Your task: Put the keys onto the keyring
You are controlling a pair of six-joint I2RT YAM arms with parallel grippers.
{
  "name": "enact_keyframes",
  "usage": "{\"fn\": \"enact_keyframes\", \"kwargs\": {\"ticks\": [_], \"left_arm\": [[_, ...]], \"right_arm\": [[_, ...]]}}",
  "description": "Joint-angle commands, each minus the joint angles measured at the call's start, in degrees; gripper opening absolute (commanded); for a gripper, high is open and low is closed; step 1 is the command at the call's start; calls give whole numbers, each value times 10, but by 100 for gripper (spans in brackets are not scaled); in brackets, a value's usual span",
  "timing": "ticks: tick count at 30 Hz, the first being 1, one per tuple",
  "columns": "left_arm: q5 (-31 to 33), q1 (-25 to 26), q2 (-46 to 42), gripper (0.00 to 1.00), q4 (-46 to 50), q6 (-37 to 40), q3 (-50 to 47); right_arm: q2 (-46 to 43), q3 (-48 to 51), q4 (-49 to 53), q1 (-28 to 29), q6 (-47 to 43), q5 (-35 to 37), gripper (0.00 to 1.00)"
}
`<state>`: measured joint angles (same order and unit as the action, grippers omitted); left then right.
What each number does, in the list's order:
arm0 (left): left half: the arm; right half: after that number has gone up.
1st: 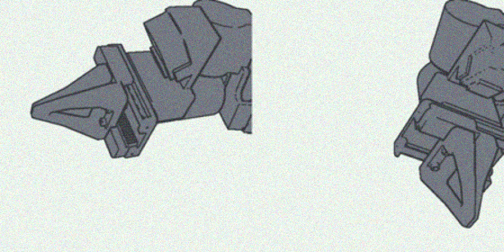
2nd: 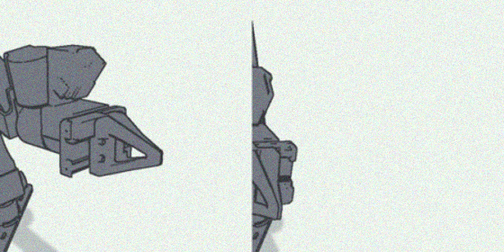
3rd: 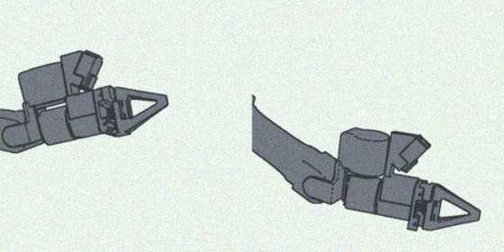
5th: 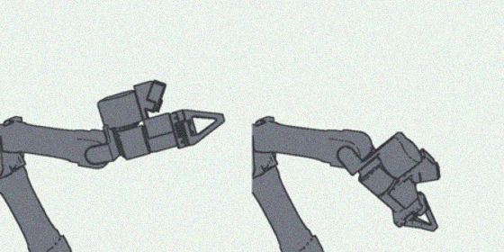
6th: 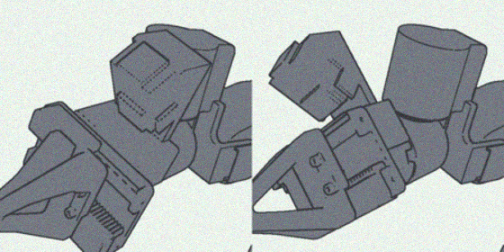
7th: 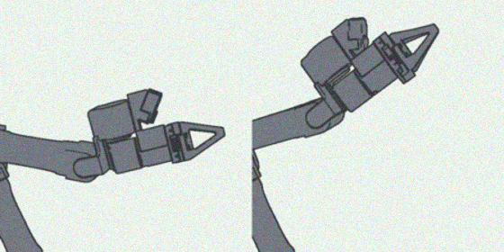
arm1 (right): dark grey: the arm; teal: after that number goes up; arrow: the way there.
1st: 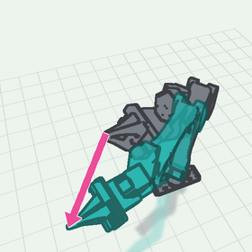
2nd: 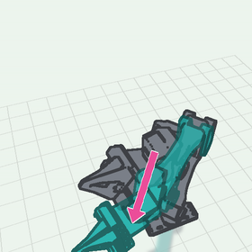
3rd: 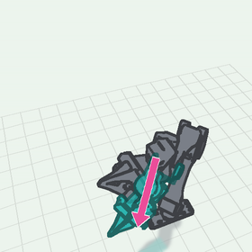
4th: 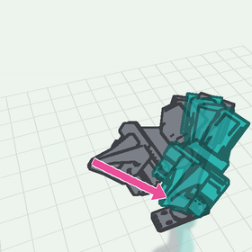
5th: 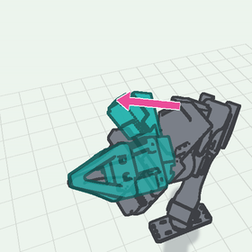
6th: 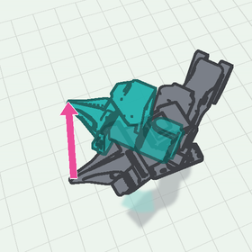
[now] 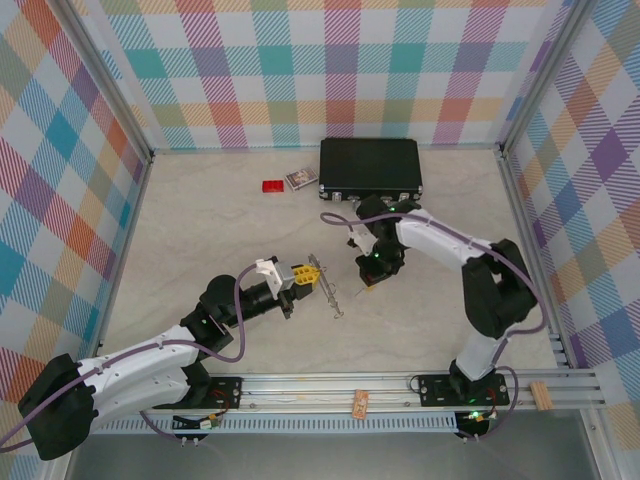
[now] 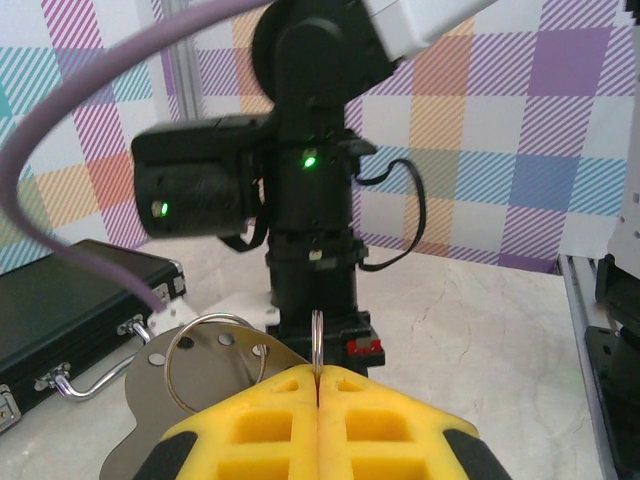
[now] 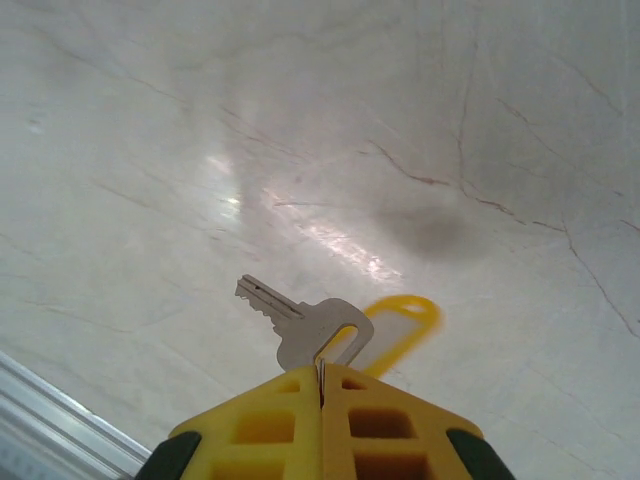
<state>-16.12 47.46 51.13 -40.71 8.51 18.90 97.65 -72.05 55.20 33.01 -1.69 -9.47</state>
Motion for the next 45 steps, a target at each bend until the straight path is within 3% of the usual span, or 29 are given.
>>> {"fn": "enact_keyframes", "kwargs": {"ticks": [1, 10, 18, 28, 33, 40, 45], "left_arm": [[-15, -7, -7, 0, -32, -12, 7], [-20, -6, 6, 0, -20, -24, 33], [-26, -7, 23, 0, -2, -24, 60], [-28, -7, 34, 0, 0, -24, 70], [-22, -7, 27, 0, -1, -23, 62], [-16, -6, 20, 0, -7, -22, 49], [-13, -6, 8, 0, 3, -16, 45]], "right_arm": [[-78, 40, -87, -5, 26, -51, 0], [-313, 198, -374, -6, 57, -74, 0], [-441, 332, -584, -6, 46, -73, 0], [-450, 357, -594, -9, 63, -62, 0], [-355, 279, -426, -10, 65, -15, 0], [-269, 302, -444, -10, 124, 7, 0], [-173, 207, -297, -11, 122, 27, 0]]}}
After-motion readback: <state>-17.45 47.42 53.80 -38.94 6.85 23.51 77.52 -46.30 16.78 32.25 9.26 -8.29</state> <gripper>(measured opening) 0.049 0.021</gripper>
